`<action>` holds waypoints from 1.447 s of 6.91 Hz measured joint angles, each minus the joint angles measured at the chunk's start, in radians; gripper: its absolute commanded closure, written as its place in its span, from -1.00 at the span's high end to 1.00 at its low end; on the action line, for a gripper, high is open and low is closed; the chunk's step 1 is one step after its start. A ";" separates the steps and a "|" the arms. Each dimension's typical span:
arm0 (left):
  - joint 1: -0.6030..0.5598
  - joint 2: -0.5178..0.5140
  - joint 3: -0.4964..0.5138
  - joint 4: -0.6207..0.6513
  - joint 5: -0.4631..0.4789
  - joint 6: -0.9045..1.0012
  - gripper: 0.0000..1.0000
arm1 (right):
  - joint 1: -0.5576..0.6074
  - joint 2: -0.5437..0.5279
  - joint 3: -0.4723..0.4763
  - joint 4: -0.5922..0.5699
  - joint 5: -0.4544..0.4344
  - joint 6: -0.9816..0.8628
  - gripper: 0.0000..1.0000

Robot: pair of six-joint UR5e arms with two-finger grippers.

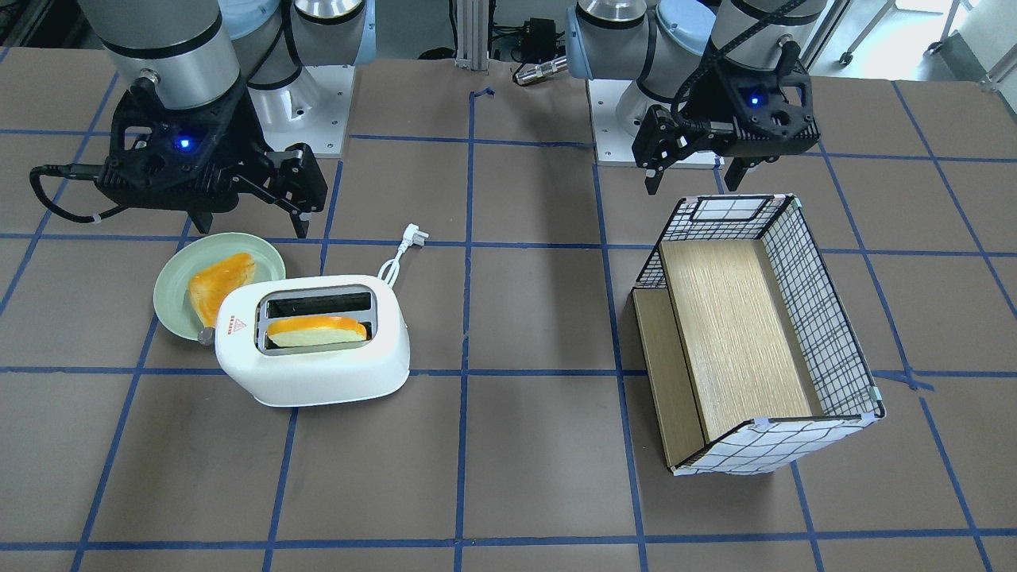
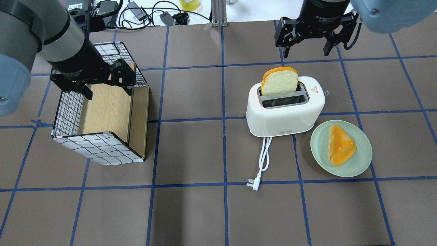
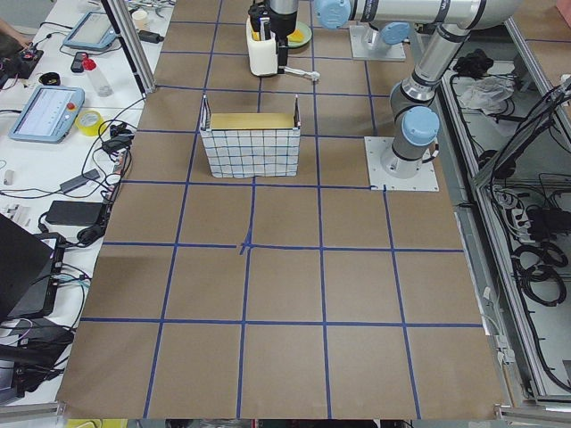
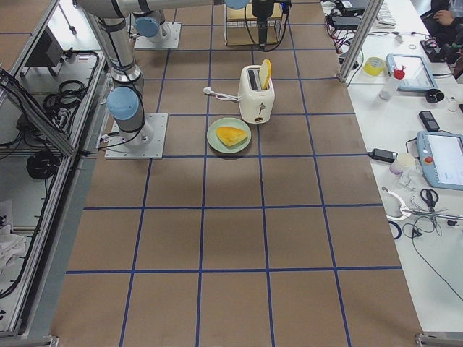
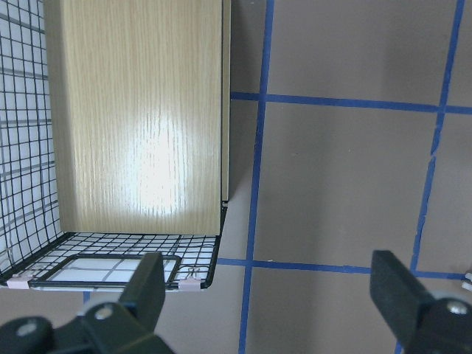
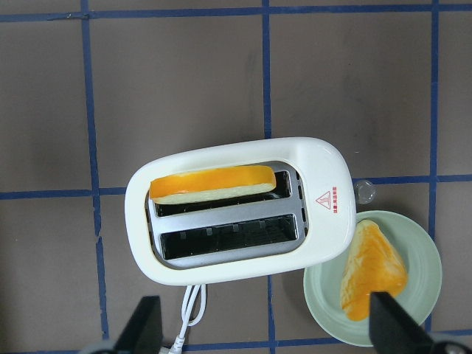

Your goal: Press toaster with right arm

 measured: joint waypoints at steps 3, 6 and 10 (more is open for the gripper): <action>0.000 0.000 0.000 0.000 0.000 0.000 1.00 | -0.002 0.006 -0.005 -0.012 0.003 0.008 -0.99; 0.000 0.000 0.000 0.000 0.000 0.000 1.00 | -0.027 0.009 -0.015 -0.001 0.006 0.013 -1.00; 0.000 0.000 0.000 0.000 0.000 0.000 1.00 | -0.208 0.009 -0.015 0.015 0.151 -0.040 -1.00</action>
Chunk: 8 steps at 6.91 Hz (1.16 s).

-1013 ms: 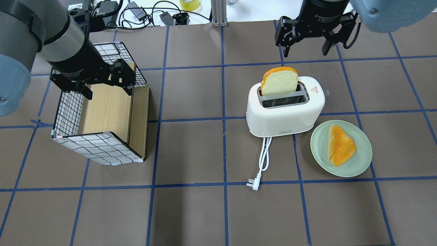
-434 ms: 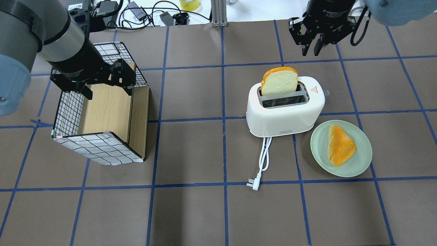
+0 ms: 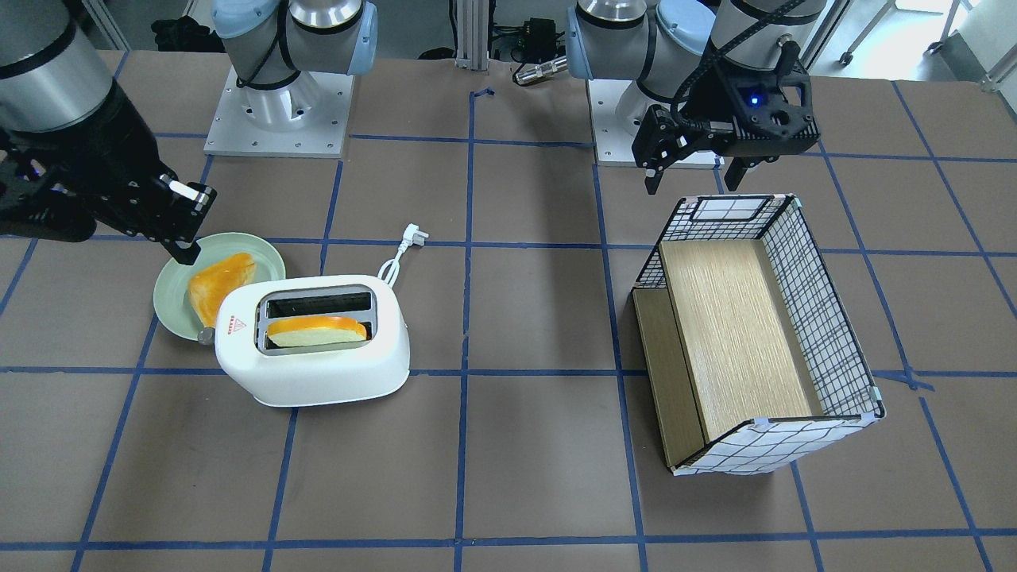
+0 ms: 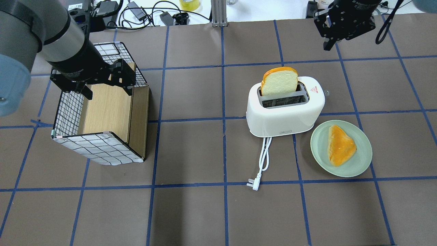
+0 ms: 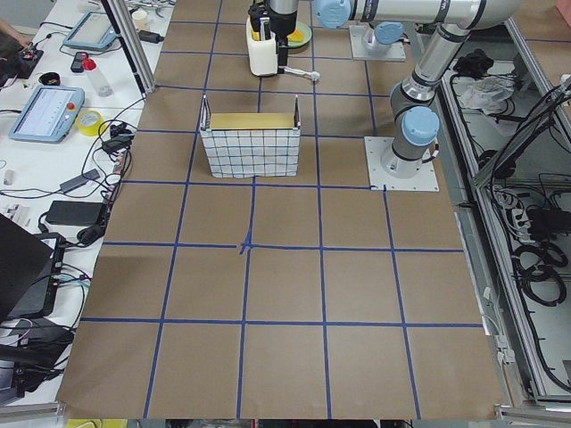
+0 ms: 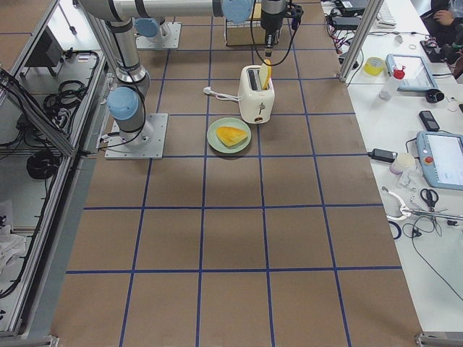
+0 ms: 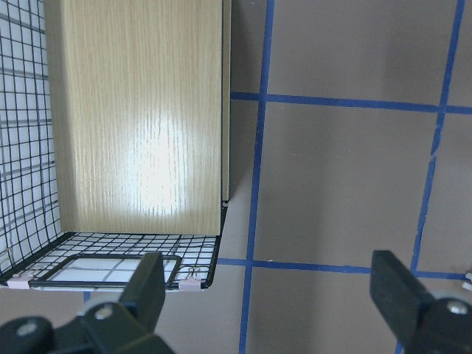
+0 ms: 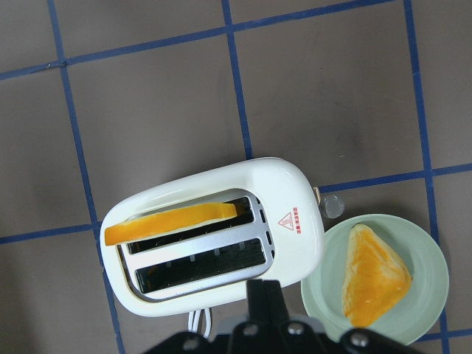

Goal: Press toaster with right arm
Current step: 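Move the right gripper around to the toaster's side lever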

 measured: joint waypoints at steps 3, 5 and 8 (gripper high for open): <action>0.000 0.000 0.000 0.000 0.000 0.000 1.00 | -0.224 0.006 0.067 -0.001 0.193 -0.139 -1.00; 0.000 0.000 0.000 0.000 0.000 0.000 1.00 | -0.315 0.029 0.188 -0.089 0.354 -0.225 -1.00; 0.000 0.000 0.000 0.000 -0.001 0.000 1.00 | -0.359 0.069 0.354 -0.237 0.502 -0.276 -1.00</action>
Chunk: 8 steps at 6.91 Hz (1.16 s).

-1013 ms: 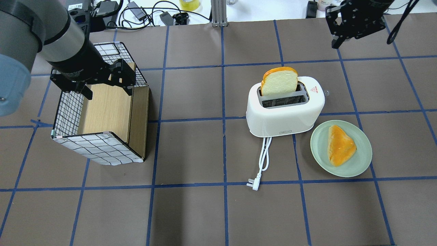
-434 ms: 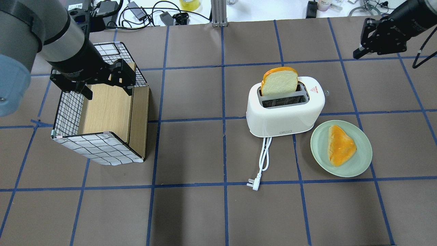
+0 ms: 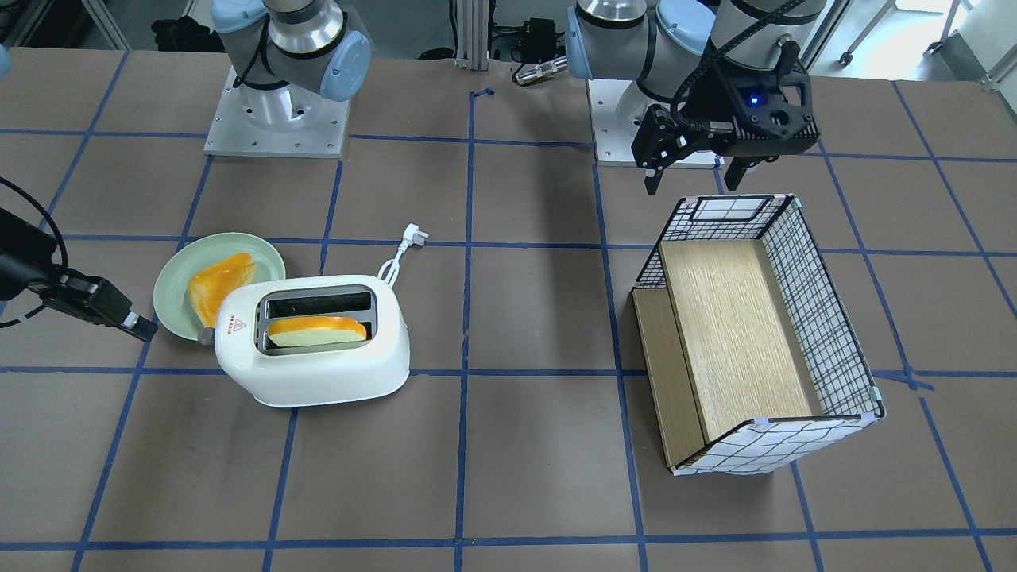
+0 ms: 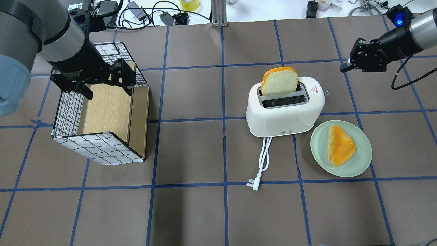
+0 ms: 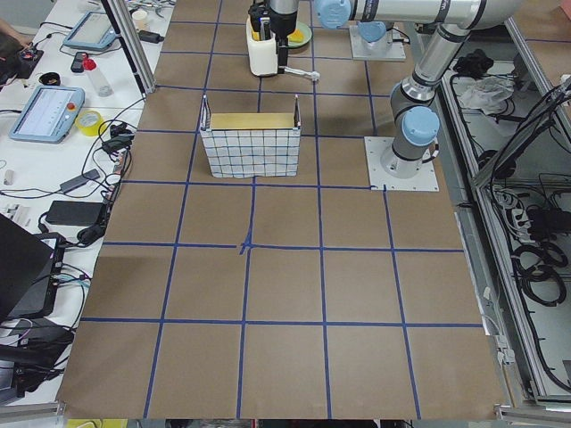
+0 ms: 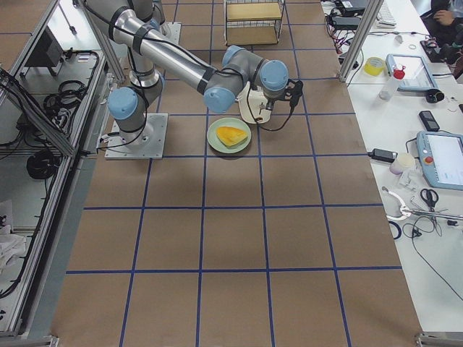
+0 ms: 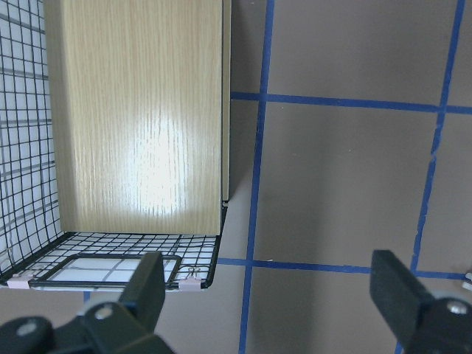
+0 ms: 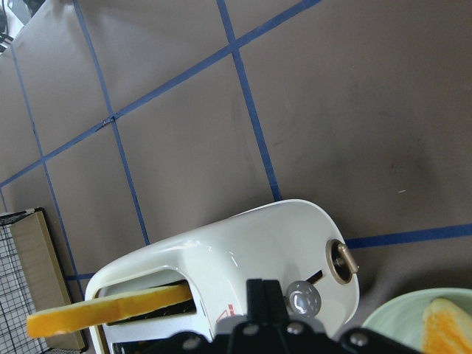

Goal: Press toaster with right arm
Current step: 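Move the right gripper around to the toaster's side lever, then press the toaster lever down with the right gripper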

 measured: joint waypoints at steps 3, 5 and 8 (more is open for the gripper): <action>0.000 0.000 0.000 0.000 0.000 0.000 1.00 | -0.002 0.007 0.098 -0.082 0.040 -0.003 -1.00; 0.000 0.000 0.000 0.000 0.000 0.000 1.00 | -0.002 0.008 0.134 -0.092 0.043 -0.003 -1.00; 0.000 0.000 0.000 0.000 0.001 0.000 1.00 | -0.002 0.016 0.149 -0.096 0.043 -0.004 -1.00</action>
